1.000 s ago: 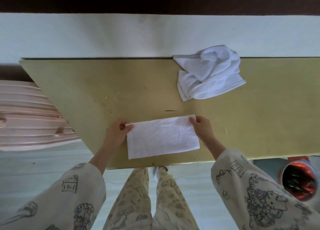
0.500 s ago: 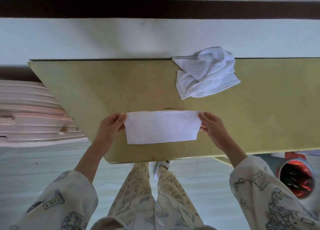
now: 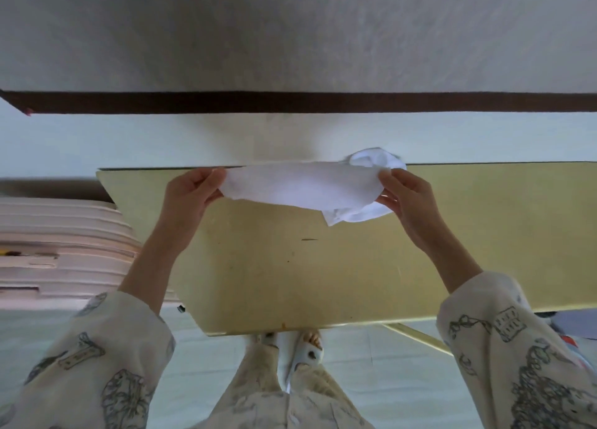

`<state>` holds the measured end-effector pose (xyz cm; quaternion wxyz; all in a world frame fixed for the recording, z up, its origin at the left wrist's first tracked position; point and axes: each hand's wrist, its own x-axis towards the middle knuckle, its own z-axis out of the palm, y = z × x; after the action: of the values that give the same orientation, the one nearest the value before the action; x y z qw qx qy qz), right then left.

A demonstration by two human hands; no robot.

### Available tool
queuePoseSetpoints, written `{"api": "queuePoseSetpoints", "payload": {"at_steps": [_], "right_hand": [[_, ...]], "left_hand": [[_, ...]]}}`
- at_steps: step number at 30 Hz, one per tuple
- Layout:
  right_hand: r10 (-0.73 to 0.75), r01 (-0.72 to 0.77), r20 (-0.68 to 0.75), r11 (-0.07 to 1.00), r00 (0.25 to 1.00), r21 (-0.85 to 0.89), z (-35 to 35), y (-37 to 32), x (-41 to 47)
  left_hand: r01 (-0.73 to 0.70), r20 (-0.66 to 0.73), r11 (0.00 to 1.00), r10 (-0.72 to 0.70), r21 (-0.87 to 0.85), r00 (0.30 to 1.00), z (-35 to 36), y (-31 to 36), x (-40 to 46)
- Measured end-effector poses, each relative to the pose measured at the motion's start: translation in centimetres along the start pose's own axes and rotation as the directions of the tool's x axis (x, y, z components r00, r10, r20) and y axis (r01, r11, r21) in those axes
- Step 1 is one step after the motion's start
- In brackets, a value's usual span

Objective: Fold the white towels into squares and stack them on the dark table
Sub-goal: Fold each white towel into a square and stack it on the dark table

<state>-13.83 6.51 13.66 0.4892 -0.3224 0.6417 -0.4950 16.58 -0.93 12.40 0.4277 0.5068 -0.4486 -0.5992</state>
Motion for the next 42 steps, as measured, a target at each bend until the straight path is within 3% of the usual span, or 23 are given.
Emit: {"api": "queuePoseSetpoints", "payload": {"at_steps": [6, 12, 20, 27, 42], "right_hand": [[0.174, -0.178, -0.041, 0.971, 0.984, -0.16, -0.8, 7.6, -1.4], [0.33, -0.345, -0.107, 0.855, 0.938, -0.388, -0.8, 15.5, -2.1], [0.286, -0.361, -0.228, 0.814, 0.931, -0.454, 0.5, 18.1, 0.7], [0.323, -0.411, -0.269, 0.816, 0.907, -0.407, 1.5, 18.4, 4.8], [0.323, -0.461, -0.336, 0.712, 0.885, -0.529, 2.5, 18.5, 7.1]], "left_hand": [[0.224, -0.083, 0.936, -0.209, 0.272, 0.974, -1.5, -6.6, -2.6], [0.405, -0.091, 0.831, -0.402, 0.381, 0.911, -1.9, -13.0, -4.2], [0.402, -0.149, 0.802, -0.376, 0.441, 0.914, -1.2, -15.4, -1.3], [0.387, -0.198, 0.736, -0.335, 0.556, 0.921, -0.3, -16.8, 2.6], [0.423, -0.292, 0.607, -0.307, 0.673, 0.906, 0.7, -18.6, 5.4]]}}
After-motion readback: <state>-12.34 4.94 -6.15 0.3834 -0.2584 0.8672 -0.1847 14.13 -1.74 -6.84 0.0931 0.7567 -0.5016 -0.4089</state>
